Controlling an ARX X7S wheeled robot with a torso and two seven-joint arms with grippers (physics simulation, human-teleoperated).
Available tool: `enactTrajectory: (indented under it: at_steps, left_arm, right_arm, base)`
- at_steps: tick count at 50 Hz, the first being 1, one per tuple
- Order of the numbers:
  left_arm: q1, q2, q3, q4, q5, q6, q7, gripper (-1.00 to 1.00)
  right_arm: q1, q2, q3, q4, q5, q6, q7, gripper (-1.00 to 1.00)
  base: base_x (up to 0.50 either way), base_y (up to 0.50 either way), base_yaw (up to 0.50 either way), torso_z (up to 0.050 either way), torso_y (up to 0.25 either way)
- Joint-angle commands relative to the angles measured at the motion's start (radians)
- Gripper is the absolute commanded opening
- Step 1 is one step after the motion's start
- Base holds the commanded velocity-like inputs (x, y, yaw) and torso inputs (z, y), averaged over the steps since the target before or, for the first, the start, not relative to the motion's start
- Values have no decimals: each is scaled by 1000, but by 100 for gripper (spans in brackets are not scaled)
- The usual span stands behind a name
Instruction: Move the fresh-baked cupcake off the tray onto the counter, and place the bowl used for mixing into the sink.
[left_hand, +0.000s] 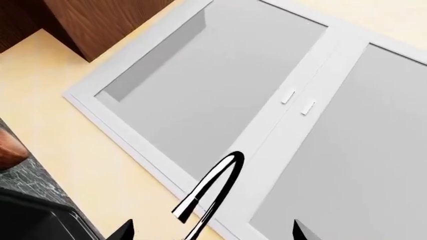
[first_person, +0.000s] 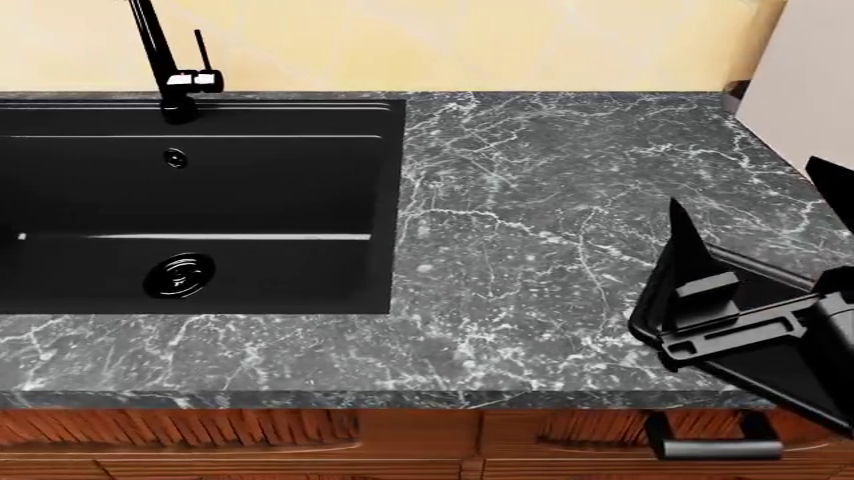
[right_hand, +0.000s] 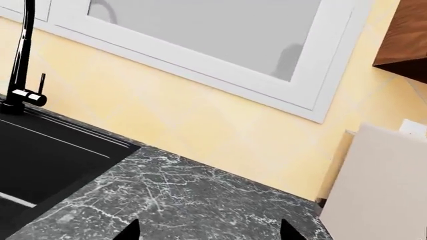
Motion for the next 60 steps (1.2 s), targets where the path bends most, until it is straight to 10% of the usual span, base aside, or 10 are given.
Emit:
enactTrajectory:
  at_steps: [1, 60]
  left_arm:
    - [0, -3, 1, 0, 0, 1, -3, 100]
    - [8, -9, 5, -1, 5, 12, -6, 100]
  right_arm:
    - [23, -4, -27, -9, -2, 3, 5, 100]
    - [62, -74, -130, -6, -110, 5, -46, 100]
  base:
    - [0, 500, 0, 0, 0]
    - [0, 500, 0, 0, 0]
